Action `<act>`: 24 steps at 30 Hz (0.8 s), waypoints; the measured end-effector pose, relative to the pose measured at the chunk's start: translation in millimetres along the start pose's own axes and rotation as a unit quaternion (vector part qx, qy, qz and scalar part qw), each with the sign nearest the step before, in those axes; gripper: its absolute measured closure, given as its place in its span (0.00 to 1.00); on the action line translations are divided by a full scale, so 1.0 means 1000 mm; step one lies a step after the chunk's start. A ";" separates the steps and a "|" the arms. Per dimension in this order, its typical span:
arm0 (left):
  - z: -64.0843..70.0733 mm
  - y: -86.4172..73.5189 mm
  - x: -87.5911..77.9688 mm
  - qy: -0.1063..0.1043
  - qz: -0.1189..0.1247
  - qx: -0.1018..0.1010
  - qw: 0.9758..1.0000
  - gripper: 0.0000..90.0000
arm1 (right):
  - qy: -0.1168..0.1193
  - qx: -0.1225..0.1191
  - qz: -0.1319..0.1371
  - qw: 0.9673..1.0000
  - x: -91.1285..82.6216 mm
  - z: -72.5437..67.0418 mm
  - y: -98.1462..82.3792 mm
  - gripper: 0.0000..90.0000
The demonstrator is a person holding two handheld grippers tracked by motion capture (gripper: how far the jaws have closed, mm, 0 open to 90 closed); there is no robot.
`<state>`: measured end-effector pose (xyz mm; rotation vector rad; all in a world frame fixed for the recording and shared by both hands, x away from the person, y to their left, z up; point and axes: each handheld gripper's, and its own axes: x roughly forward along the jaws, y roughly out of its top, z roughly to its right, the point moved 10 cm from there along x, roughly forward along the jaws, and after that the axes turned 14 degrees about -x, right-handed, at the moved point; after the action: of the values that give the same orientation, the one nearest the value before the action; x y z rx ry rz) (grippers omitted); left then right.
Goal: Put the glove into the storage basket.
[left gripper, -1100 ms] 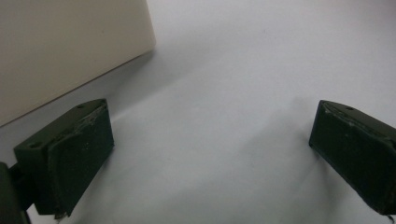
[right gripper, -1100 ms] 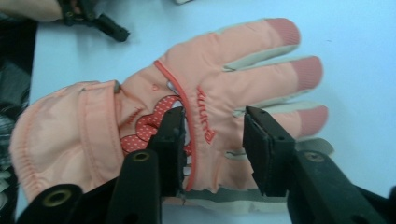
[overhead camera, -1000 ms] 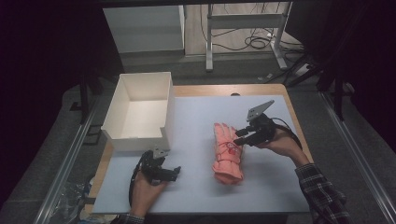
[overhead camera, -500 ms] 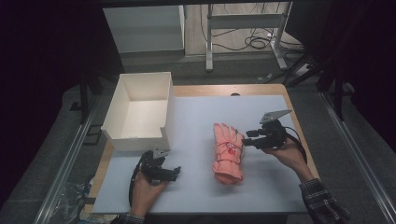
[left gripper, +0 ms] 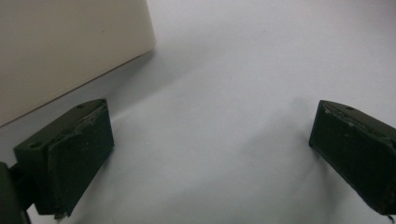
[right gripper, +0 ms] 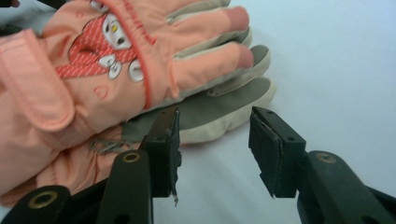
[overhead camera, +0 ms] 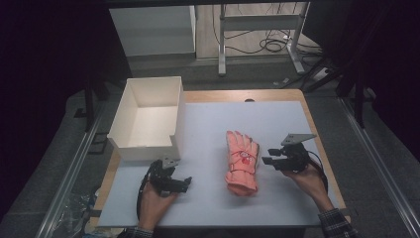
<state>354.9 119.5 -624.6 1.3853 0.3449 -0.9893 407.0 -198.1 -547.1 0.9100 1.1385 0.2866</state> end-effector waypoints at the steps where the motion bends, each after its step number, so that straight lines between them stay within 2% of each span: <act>1: 0.000 0.000 0.000 0.000 0.000 0.000 1.000 0.00 | 0.001 0.002 -0.001 1.000 0.000 -0.003 -0.002 0.59; 11: 0.000 0.000 0.000 0.000 0.000 0.000 1.000 0.00 | 0.000 0.002 0.002 1.000 -0.001 -0.025 -0.021 0.61; 15: 0.000 0.000 0.000 0.000 0.000 0.000 1.000 0.00 | 0.014 0.012 0.000 1.000 -0.001 -0.036 -0.029 0.69; 18: 0.000 0.000 0.000 0.000 0.000 0.000 1.000 0.00 | 0.018 0.010 0.002 1.000 -0.002 -0.043 -0.032 0.75; 22: 0.000 0.000 0.000 0.000 0.000 0.000 1.000 0.00 | 0.037 0.017 0.010 0.999 -0.003 -0.056 -0.034 0.88; 24: 0.000 0.000 0.000 0.000 0.000 0.000 1.000 0.00 | 0.043 0.011 0.009 0.999 -0.003 -0.063 -0.035 0.93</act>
<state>354.9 119.5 -624.6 1.3853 0.3448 -0.9889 342.4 -191.6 -578.9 0.9356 1.2158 0.3309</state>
